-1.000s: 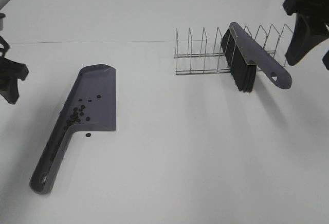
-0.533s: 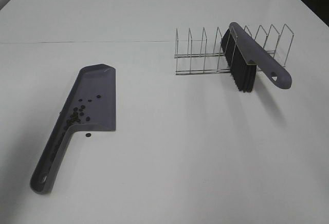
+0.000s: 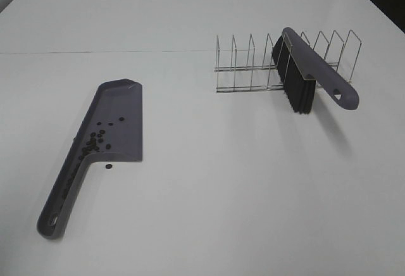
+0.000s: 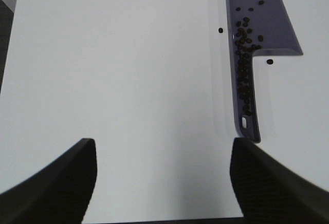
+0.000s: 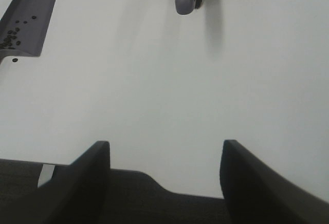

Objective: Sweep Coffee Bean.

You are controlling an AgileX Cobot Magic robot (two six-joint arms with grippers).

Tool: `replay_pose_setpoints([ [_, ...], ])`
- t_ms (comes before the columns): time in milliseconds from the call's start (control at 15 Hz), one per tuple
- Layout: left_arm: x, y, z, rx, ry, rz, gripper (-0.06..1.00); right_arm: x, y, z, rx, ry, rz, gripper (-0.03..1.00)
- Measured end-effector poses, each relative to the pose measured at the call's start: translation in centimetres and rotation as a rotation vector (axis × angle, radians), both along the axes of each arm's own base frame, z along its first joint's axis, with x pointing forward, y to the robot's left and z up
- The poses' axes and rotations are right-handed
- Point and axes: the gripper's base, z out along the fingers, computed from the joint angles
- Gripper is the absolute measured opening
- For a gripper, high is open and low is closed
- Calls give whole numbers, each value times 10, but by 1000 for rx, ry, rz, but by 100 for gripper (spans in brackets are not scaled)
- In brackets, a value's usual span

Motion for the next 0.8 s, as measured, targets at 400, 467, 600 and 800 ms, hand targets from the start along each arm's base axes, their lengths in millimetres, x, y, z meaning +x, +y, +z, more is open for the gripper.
replay_pose_setpoints([
  [400, -60, 10, 9, -7, -209, 8, 65, -24, -8, -28, -48, -76, -29, 54],
  [467, -70, 12, 9, -2, -238, 14, 65, -27, -8, -30, -44, -88, -29, 54],
  [600, -88, 14, 8, -11, -303, 16, 65, -34, -9, -33, -58, -125, -21, 54],
  [800, -112, 17, 5, -29, -412, 17, 65, -47, -10, -43, -106, -208, 18, 54],
])
